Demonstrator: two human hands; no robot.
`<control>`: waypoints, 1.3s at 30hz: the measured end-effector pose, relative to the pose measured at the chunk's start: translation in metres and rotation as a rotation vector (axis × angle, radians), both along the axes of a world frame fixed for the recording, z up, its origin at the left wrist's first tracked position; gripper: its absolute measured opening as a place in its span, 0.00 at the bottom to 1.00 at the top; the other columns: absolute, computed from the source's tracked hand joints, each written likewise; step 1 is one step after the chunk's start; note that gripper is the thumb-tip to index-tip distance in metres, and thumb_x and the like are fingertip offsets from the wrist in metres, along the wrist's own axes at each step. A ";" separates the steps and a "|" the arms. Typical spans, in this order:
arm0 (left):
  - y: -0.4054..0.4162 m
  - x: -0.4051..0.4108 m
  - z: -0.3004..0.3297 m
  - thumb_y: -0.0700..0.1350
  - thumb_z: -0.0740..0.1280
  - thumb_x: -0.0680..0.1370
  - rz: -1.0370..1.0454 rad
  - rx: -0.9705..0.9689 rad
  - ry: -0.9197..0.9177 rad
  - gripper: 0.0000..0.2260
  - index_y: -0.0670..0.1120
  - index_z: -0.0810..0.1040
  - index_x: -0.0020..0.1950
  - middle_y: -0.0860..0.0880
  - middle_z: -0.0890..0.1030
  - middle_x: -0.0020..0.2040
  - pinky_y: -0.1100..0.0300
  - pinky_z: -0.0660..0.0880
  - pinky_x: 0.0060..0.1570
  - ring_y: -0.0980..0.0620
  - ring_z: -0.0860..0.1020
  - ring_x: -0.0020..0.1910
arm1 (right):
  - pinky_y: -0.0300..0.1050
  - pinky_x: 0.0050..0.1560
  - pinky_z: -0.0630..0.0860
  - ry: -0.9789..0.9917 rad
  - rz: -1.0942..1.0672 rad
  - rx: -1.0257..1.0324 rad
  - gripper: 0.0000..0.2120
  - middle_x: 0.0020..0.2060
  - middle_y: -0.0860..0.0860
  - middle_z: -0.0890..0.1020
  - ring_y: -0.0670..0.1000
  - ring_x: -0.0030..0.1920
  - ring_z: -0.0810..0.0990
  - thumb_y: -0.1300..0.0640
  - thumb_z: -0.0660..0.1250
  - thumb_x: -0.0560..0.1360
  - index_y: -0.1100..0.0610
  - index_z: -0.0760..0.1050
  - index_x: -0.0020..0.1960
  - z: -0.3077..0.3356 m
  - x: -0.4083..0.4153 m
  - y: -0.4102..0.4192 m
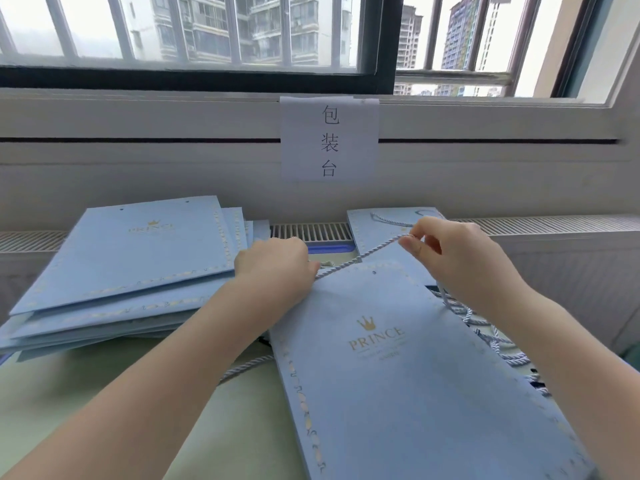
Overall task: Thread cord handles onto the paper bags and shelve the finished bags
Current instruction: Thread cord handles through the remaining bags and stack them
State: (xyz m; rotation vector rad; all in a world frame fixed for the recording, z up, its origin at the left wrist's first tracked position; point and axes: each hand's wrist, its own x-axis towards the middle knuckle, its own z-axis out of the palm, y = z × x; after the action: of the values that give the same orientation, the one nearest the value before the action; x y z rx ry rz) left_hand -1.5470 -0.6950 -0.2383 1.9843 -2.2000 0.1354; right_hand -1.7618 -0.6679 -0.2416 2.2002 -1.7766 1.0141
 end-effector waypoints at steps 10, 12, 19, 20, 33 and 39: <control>0.005 -0.025 -0.006 0.45 0.60 0.81 -0.691 -0.041 0.705 0.12 0.45 0.76 0.39 0.53 0.80 0.37 0.57 0.76 0.46 0.50 0.80 0.41 | 0.44 0.35 0.71 -0.135 0.229 -0.325 0.05 0.37 0.44 0.75 0.48 0.36 0.74 0.55 0.64 0.76 0.55 0.76 0.45 -0.003 0.018 0.003; 0.003 -0.023 -0.007 0.40 0.59 0.81 -0.691 -0.058 0.785 0.14 0.46 0.73 0.36 0.50 0.80 0.34 0.66 0.74 0.40 0.50 0.80 0.38 | 0.49 0.37 0.73 -0.123 0.178 -0.314 0.04 0.36 0.46 0.75 0.49 0.35 0.74 0.56 0.65 0.76 0.56 0.76 0.45 -0.005 0.013 0.000; 0.004 -0.015 -0.001 0.51 0.56 0.81 -0.574 -0.073 0.965 0.21 0.42 0.73 0.33 0.51 0.77 0.26 0.69 0.66 0.24 0.56 0.71 0.21 | 0.47 0.40 0.72 -0.117 -0.023 -0.099 0.07 0.32 0.48 0.77 0.53 0.34 0.73 0.56 0.62 0.79 0.58 0.76 0.47 -0.018 -0.002 -0.011; 0.004 -0.015 -0.001 0.53 0.55 0.81 -0.520 -0.025 0.928 0.24 0.40 0.74 0.32 0.52 0.76 0.23 0.69 0.65 0.22 0.57 0.69 0.18 | 0.46 0.39 0.72 -0.162 -0.033 -0.051 0.07 0.31 0.49 0.78 0.54 0.34 0.75 0.56 0.61 0.79 0.57 0.76 0.47 -0.019 -0.003 -0.010; -0.005 -0.022 -0.040 0.49 0.65 0.78 -0.294 0.089 0.398 0.18 0.44 0.73 0.66 0.46 0.76 0.63 0.56 0.68 0.61 0.48 0.71 0.64 | 0.37 0.34 0.76 -0.772 0.207 0.239 0.10 0.28 0.48 0.81 0.44 0.29 0.77 0.59 0.62 0.79 0.58 0.78 0.41 -0.019 0.005 -0.013; -0.003 -0.022 -0.035 0.49 0.70 0.75 -0.283 0.025 0.498 0.23 0.45 0.71 0.69 0.45 0.74 0.65 0.55 0.68 0.64 0.48 0.71 0.65 | 0.39 0.38 0.74 -0.449 0.188 0.247 0.10 0.35 0.51 0.81 0.47 0.32 0.78 0.67 0.56 0.79 0.57 0.74 0.53 -0.032 0.015 -0.014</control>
State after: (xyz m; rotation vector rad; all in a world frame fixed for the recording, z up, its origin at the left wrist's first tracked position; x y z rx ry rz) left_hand -1.5689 -0.6978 -0.2731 1.4827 -2.1111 -0.3826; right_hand -1.7468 -0.6817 -0.2734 2.4742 -1.9903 1.5044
